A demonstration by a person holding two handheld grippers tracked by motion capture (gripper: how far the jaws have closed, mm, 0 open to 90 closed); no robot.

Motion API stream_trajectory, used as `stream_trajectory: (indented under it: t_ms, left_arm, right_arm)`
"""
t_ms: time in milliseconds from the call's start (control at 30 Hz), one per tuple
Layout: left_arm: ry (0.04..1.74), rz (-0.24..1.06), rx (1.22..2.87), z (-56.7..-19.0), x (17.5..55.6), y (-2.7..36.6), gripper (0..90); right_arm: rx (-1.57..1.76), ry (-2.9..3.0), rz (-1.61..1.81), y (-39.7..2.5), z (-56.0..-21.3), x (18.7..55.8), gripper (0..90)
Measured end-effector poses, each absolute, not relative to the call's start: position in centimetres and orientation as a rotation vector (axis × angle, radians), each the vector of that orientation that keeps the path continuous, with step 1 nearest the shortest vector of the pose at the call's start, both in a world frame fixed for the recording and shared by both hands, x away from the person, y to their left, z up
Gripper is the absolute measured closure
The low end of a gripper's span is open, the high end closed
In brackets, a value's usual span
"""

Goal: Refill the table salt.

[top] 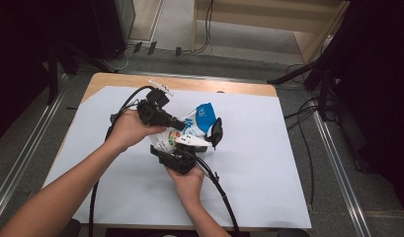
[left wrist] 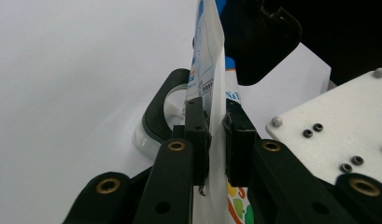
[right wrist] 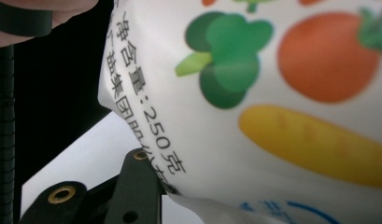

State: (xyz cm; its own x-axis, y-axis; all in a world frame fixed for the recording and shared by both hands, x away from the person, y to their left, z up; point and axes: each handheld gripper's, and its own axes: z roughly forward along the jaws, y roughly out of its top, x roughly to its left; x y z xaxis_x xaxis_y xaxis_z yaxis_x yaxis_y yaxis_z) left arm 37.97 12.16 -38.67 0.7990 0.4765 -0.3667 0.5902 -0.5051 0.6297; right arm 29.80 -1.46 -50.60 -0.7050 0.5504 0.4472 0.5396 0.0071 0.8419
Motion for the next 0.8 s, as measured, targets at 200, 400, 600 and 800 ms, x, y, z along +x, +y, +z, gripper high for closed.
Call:
stream_trajectory:
  t_ms: [200,400,600,800]
  left_arm:
    - [0.786,-0.157,2.196,-38.55,37.95,12.19,88.0]
    - [0.793,-0.162,2.202,-38.26,37.98,12.26,89.3]
    - [0.799,-0.169,2.214,-38.13,37.96,12.09,89.4]
    - [0.789,-0.178,2.200,-38.13,37.99,11.98,86.9]
  right_arm:
    - [1.163,2.236,1.821,-1.44,-50.43,29.88,63.8]
    - [1.122,2.246,1.805,-1.28,-50.15,29.92,62.2]
    - [1.093,2.264,1.769,-1.19,-49.98,29.90,64.2]
    - [1.127,2.252,1.803,-1.23,-49.89,29.90,66.0]
